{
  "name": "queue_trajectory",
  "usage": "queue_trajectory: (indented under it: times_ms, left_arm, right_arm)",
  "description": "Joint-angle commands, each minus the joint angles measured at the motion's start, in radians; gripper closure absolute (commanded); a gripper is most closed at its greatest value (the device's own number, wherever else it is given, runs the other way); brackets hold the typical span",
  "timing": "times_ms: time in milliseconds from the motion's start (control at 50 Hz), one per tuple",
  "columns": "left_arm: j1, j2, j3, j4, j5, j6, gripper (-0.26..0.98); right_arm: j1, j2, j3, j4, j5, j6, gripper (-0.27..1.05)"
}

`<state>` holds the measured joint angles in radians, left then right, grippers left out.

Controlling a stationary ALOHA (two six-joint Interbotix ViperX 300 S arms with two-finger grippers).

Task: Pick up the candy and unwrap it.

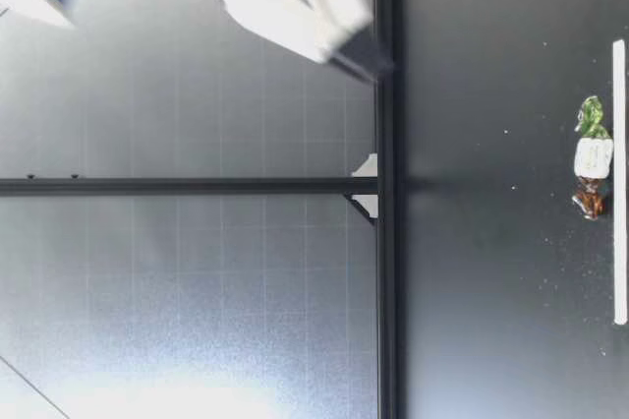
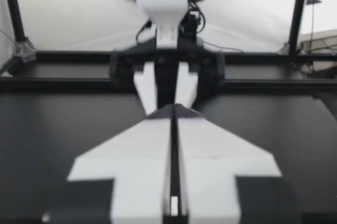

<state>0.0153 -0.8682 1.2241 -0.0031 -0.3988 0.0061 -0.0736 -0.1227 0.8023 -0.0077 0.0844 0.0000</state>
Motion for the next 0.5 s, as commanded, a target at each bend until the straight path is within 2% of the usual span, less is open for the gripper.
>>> queue_trajectory:
  times_ms: [0, 260, 480]
  left_arm:
    - [0.002, 0.006, -0.011, 0.0, -0.011, -0.002, 0.84]
    - [0.002, 0.008, -0.002, 0.0, -0.011, 0.0, 0.84]
    - [0.0, 0.008, 0.002, 0.0, -0.011, 0.0, 0.84]
  right_arm:
    - [-0.009, 0.058, -0.054, -0.002, 0.017, -0.002, 0.27]
    - [-0.008, 0.213, -0.152, -0.002, 0.101, 0.003, 0.29]
    - [-0.009, 0.273, -0.187, -0.002, 0.143, 0.006, 0.29]
